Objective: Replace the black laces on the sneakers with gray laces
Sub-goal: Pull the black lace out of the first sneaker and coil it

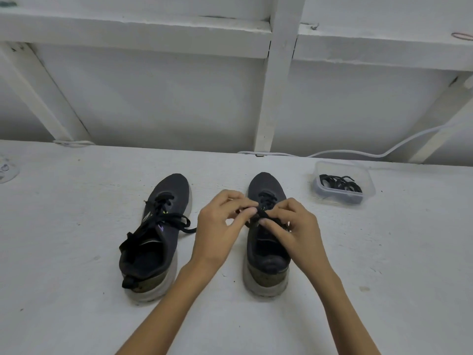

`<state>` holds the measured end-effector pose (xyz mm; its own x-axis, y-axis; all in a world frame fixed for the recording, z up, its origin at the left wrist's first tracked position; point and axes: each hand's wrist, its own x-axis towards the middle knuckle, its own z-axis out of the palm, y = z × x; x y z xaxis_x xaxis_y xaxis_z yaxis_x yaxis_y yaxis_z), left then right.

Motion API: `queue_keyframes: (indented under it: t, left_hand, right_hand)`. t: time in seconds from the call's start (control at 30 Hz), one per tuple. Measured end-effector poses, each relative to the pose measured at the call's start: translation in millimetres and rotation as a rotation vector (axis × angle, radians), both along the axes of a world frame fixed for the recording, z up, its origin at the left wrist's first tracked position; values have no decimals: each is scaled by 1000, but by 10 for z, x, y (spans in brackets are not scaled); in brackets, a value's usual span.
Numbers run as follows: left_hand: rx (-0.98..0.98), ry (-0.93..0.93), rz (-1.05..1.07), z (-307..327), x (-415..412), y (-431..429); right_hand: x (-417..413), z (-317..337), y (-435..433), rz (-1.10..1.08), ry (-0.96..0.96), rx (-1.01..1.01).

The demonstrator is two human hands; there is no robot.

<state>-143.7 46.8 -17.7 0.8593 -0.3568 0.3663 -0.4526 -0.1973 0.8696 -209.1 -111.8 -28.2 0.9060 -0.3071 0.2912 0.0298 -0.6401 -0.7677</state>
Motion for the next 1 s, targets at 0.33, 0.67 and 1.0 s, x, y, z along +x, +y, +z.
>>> queue_keyframes:
  t: [0.33, 0.67, 1.0]
  left_hand:
    - [-104, 577, -124, -475, -293, -249]
    - [-136, 713, -147, -565, -281, -243]
    - [-138, 670, -139, -587, -275, -251]
  right_hand:
    - [-14, 122, -97, -93, 89, 686]
    - [177, 571, -662, -263, -277, 975]
    - [21, 250, -502, 17, 414, 618]
